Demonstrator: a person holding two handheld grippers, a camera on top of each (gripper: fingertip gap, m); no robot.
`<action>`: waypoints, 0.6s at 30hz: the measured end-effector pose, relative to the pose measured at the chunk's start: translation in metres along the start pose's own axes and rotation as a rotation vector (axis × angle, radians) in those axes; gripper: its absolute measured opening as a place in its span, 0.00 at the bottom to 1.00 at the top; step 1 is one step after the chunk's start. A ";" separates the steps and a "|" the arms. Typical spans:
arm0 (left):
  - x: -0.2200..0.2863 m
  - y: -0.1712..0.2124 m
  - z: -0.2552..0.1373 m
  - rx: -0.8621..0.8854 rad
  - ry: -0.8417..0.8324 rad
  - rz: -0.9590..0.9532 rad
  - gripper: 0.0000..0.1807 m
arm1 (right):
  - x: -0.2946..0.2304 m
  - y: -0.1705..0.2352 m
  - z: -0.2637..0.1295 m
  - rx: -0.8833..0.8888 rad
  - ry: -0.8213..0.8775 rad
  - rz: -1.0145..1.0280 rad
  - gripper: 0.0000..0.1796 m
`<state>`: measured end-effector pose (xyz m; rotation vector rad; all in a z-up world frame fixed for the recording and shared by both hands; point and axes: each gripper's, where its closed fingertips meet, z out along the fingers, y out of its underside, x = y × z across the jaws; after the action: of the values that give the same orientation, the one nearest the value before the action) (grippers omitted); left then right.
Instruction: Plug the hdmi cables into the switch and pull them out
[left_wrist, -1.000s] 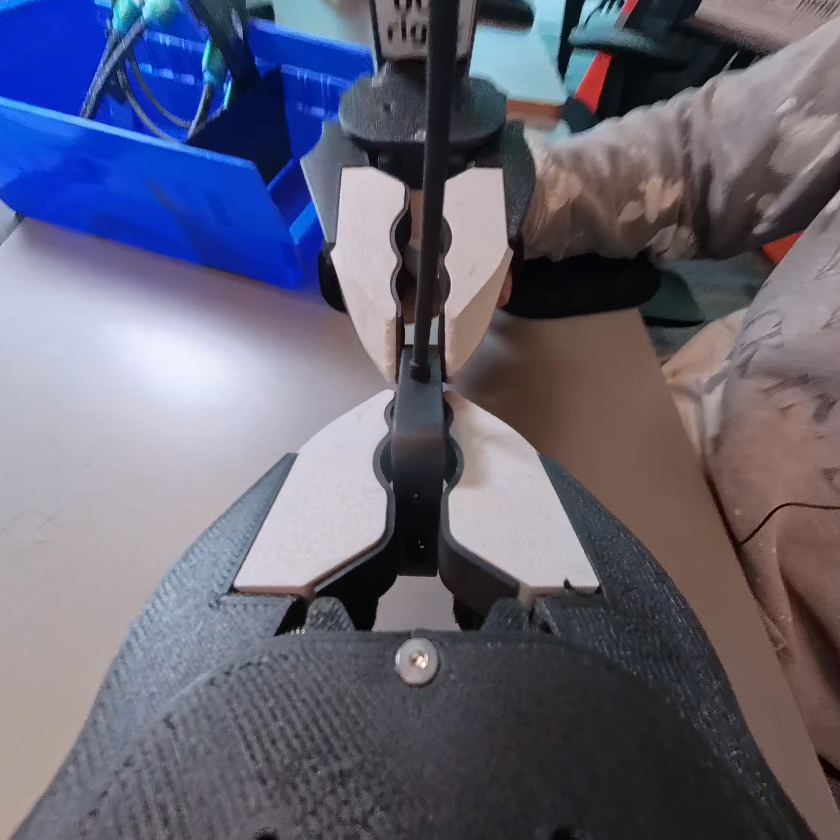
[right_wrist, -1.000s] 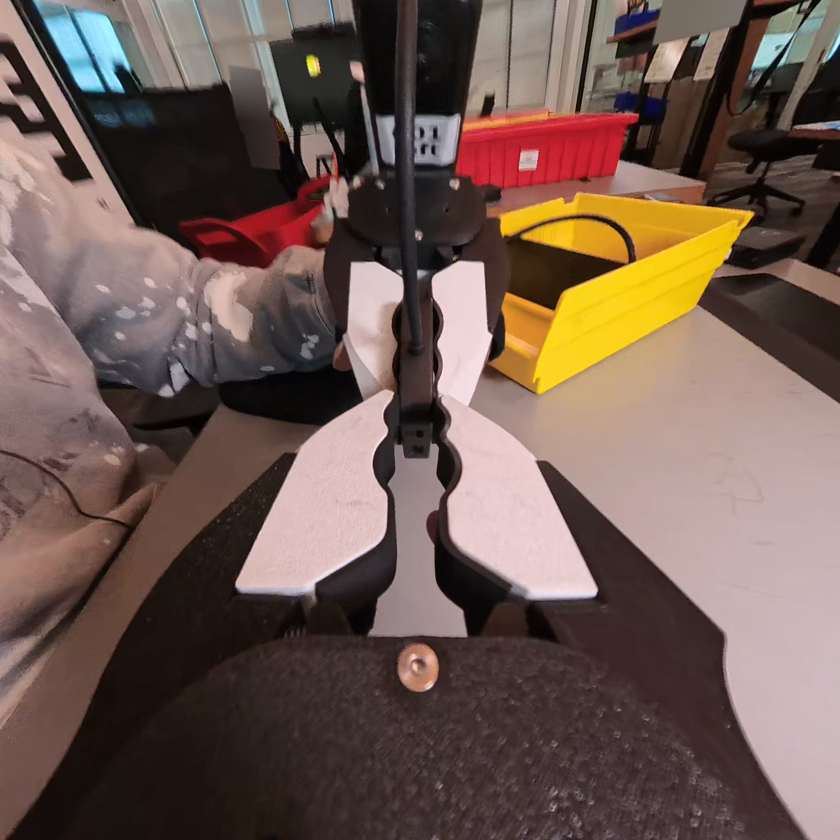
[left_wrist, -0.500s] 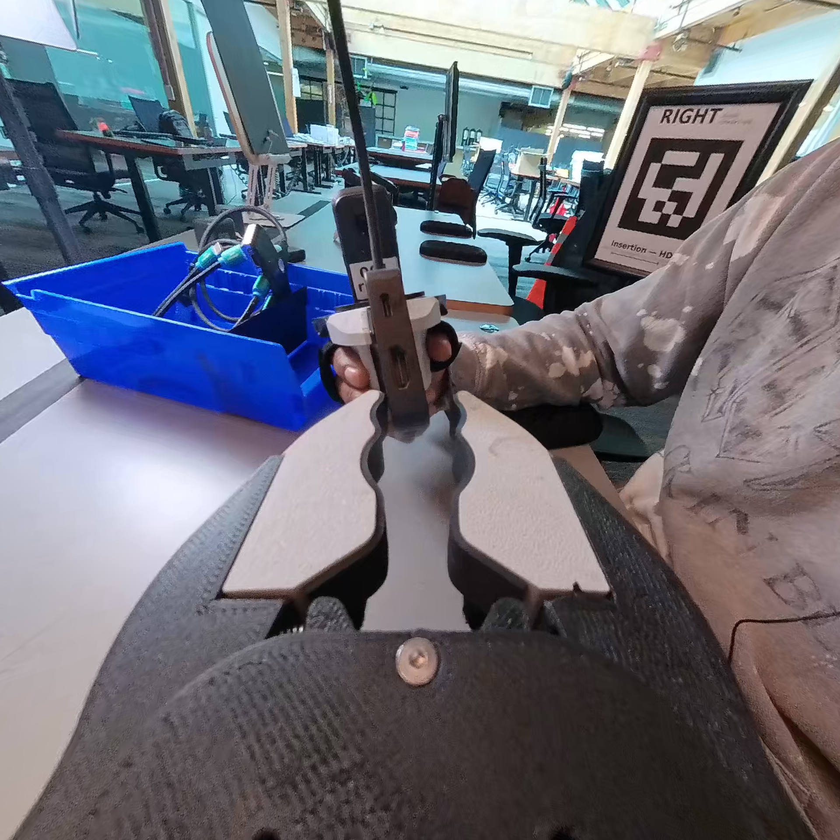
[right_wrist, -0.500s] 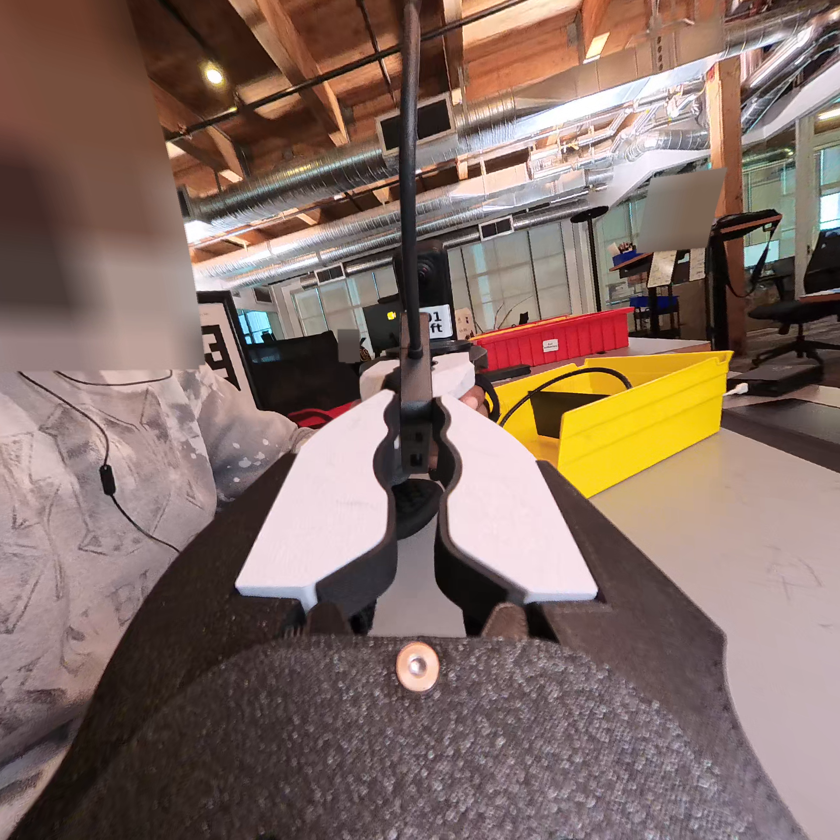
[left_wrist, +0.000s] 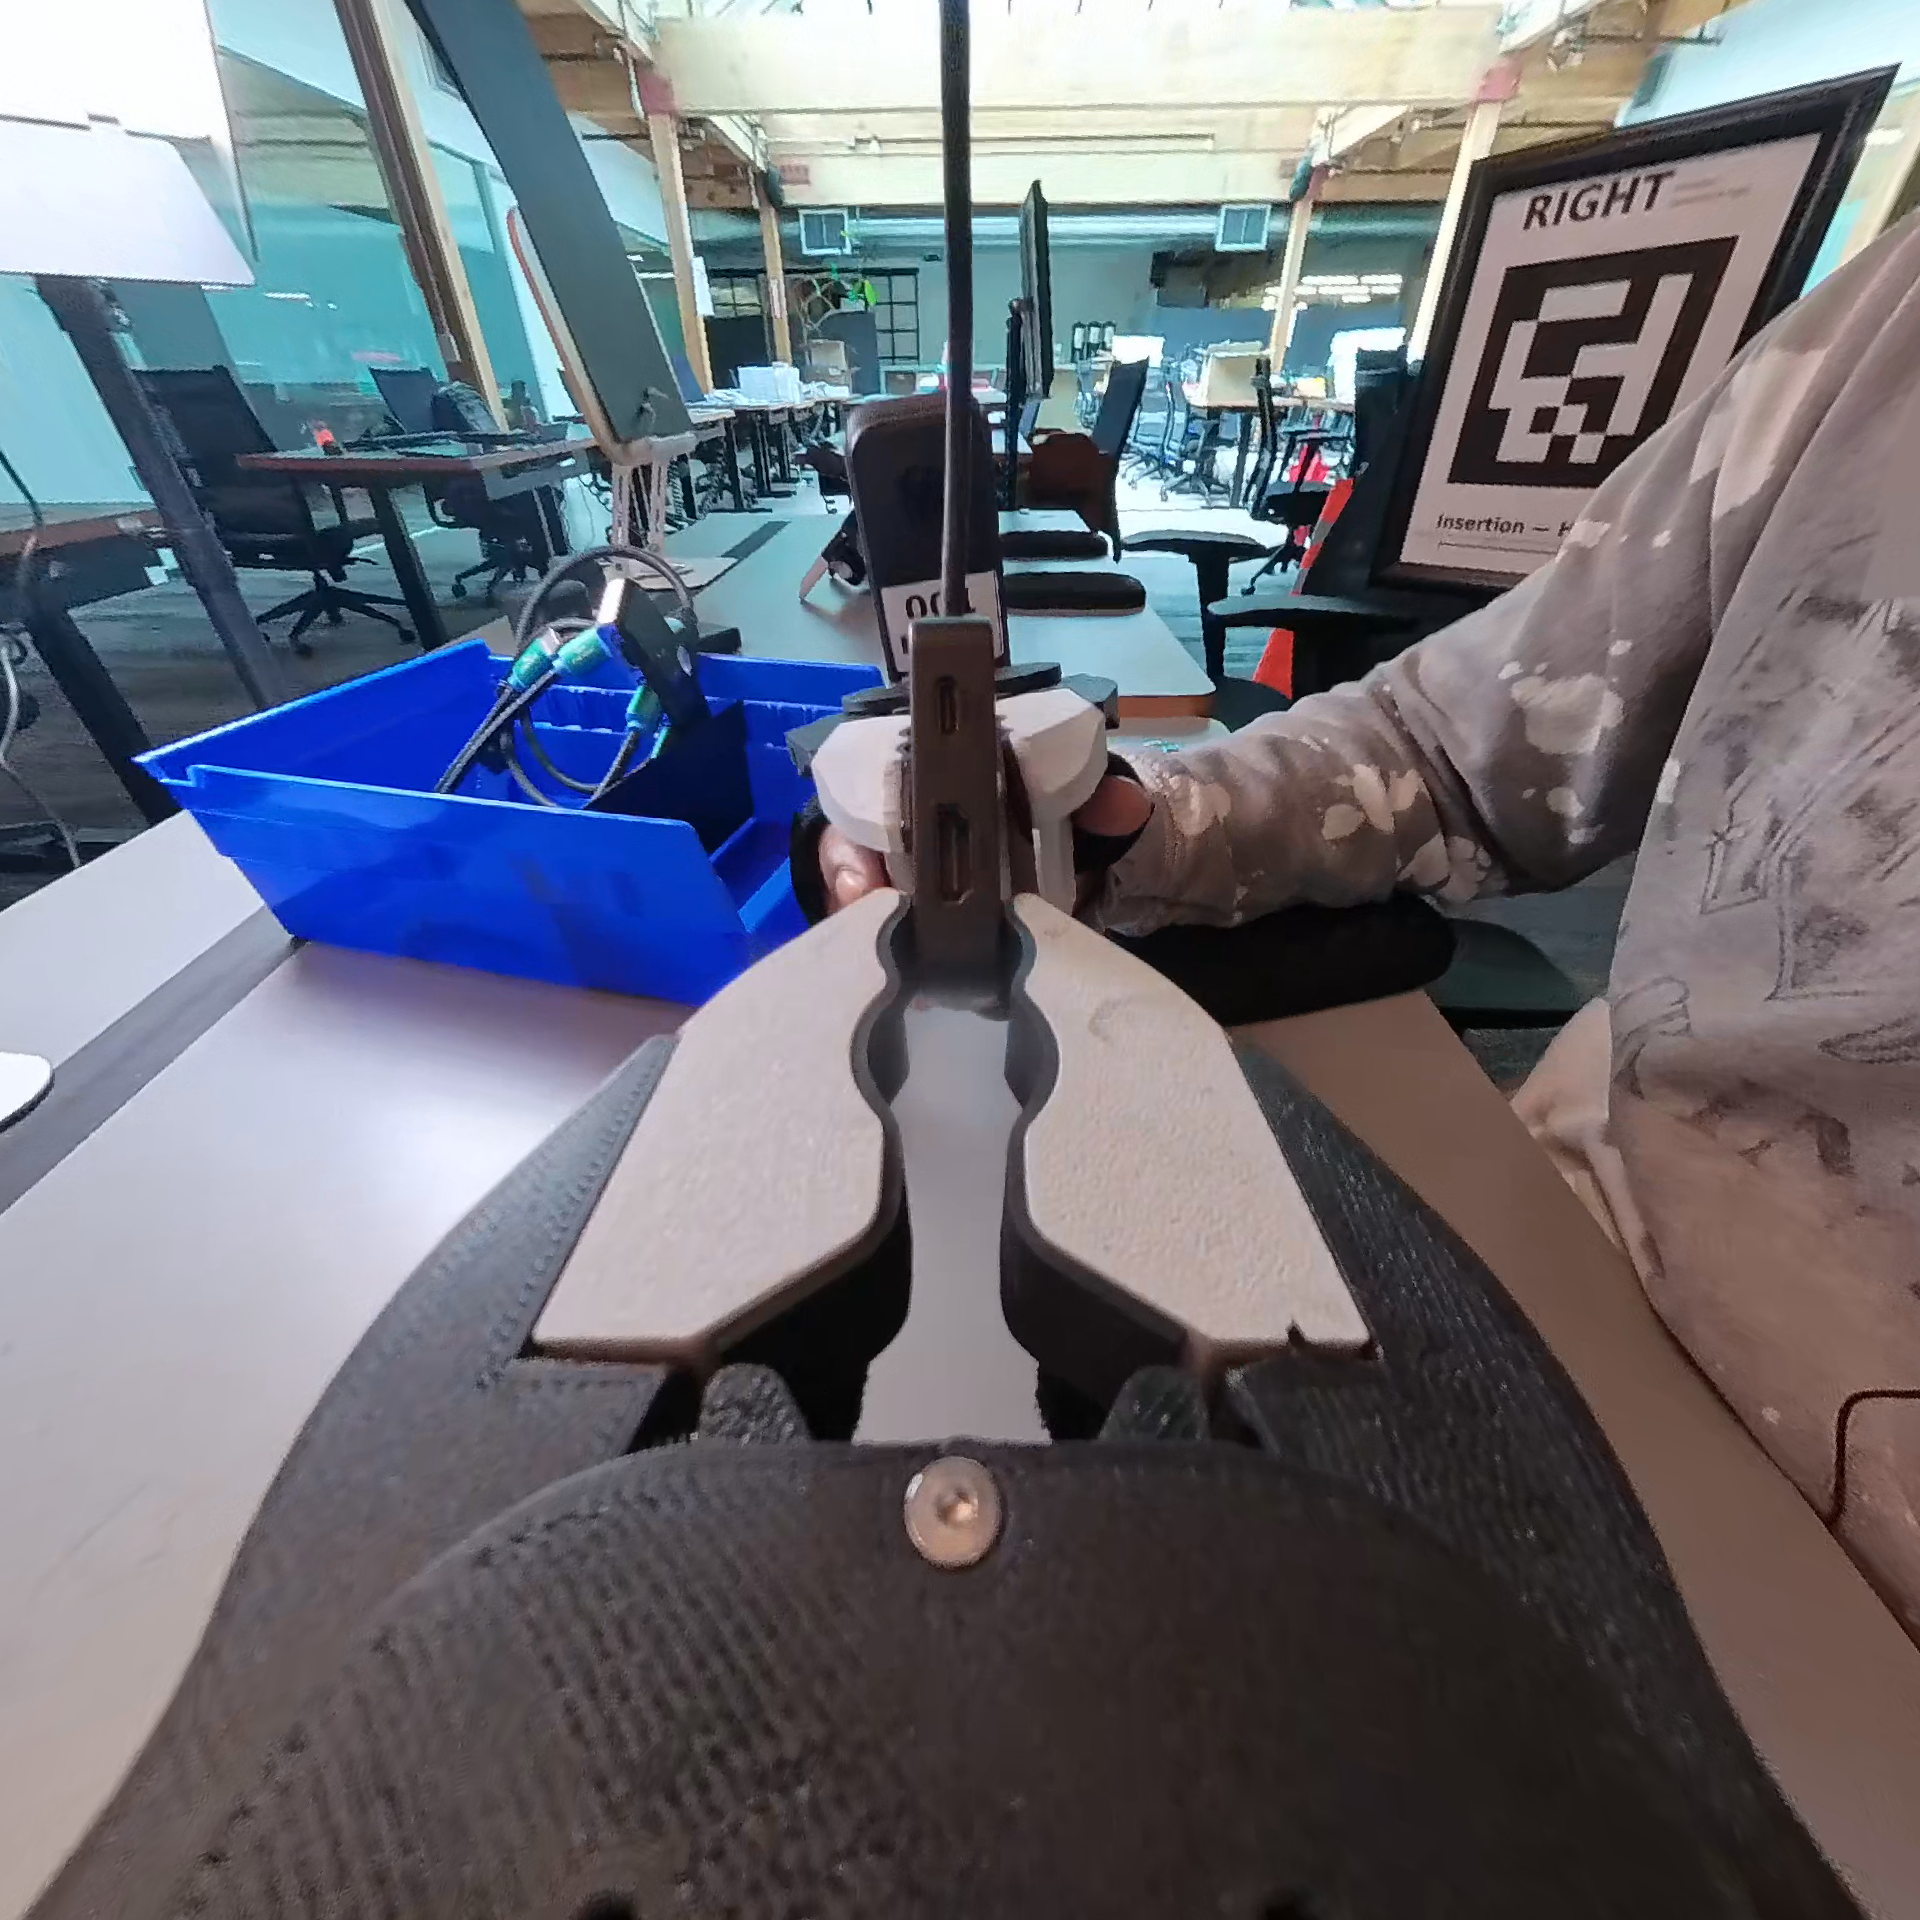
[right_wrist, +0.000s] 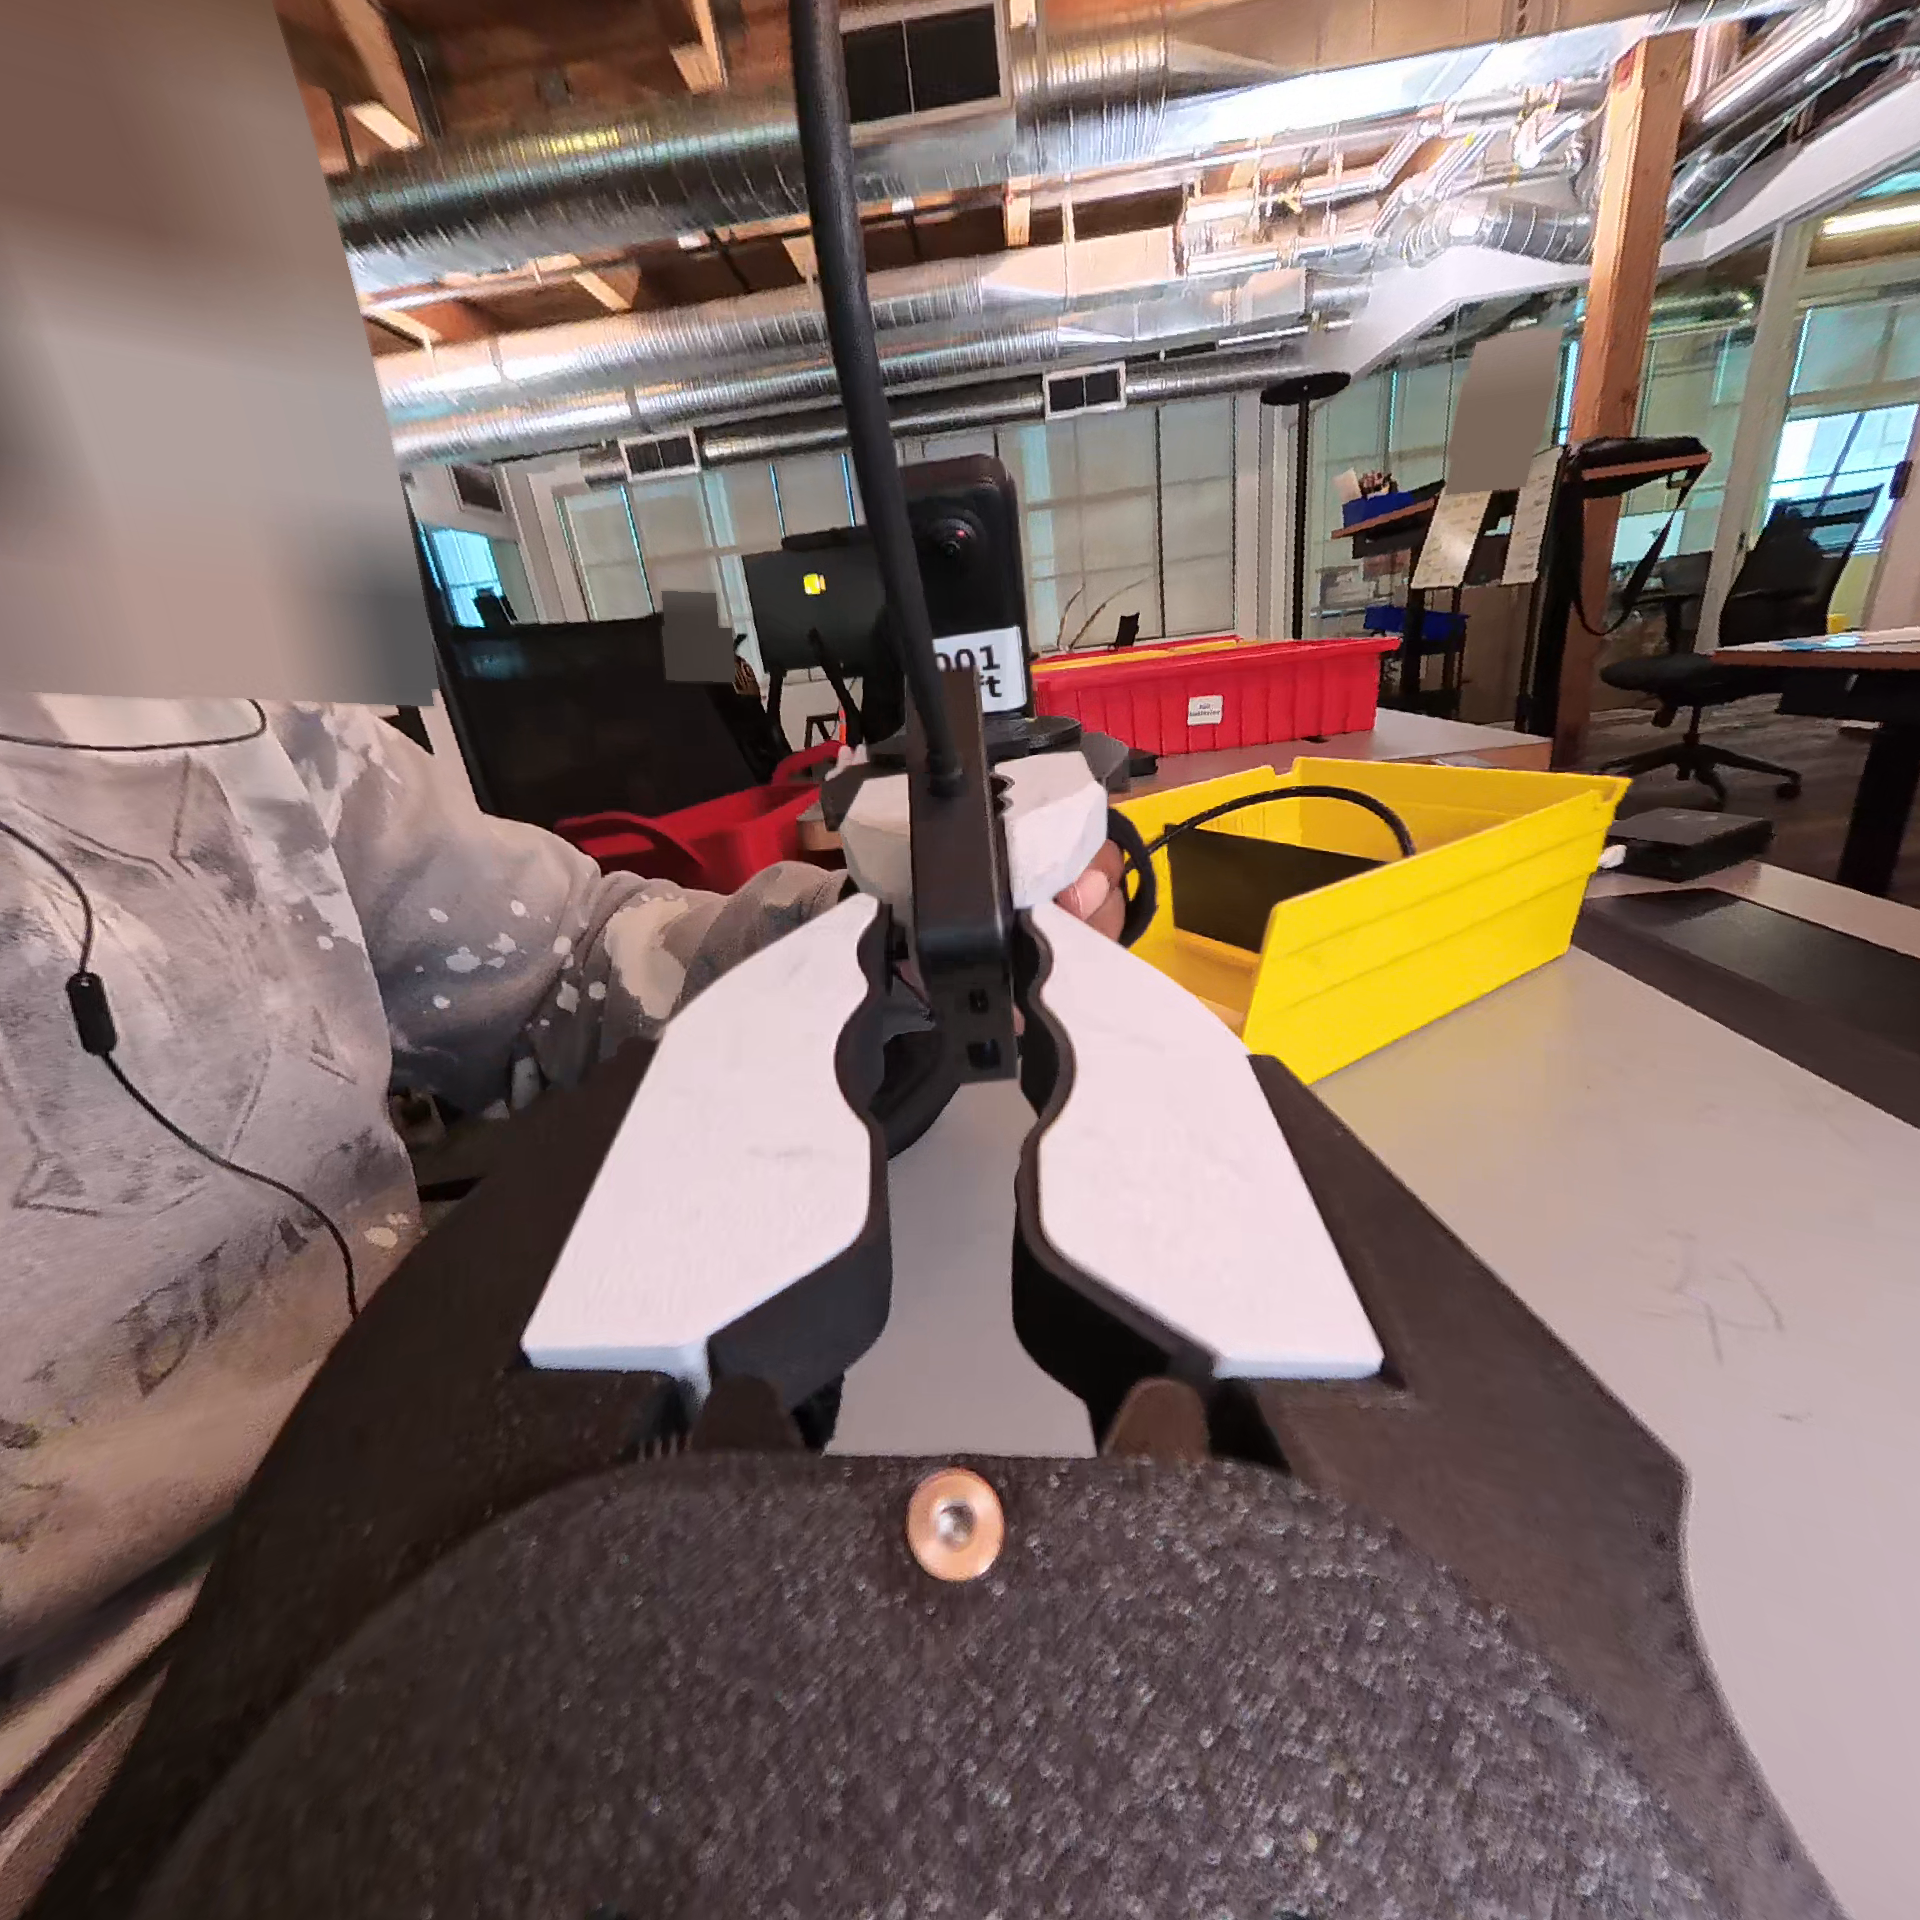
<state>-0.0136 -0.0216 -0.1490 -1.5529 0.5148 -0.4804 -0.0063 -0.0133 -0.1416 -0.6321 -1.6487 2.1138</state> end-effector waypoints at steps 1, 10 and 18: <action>0.001 0.003 0.002 -0.010 0.002 0.008 0.08 | -0.001 0.001 0.002 -0.008 0.009 -0.014 0.12; -0.009 0.009 0.003 -0.003 -0.016 -0.094 0.14 | 0.010 -0.002 -0.002 -0.088 0.139 -0.130 0.07; -0.068 -0.016 -0.081 -0.154 -0.385 -0.008 0.19 | 0.035 -0.037 -0.036 -0.017 0.325 -0.221 0.07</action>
<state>-0.1154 -0.0461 -0.1288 -1.7438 0.2522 -0.1407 -0.0136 0.0431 -0.1171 -0.7191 -1.4819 1.7396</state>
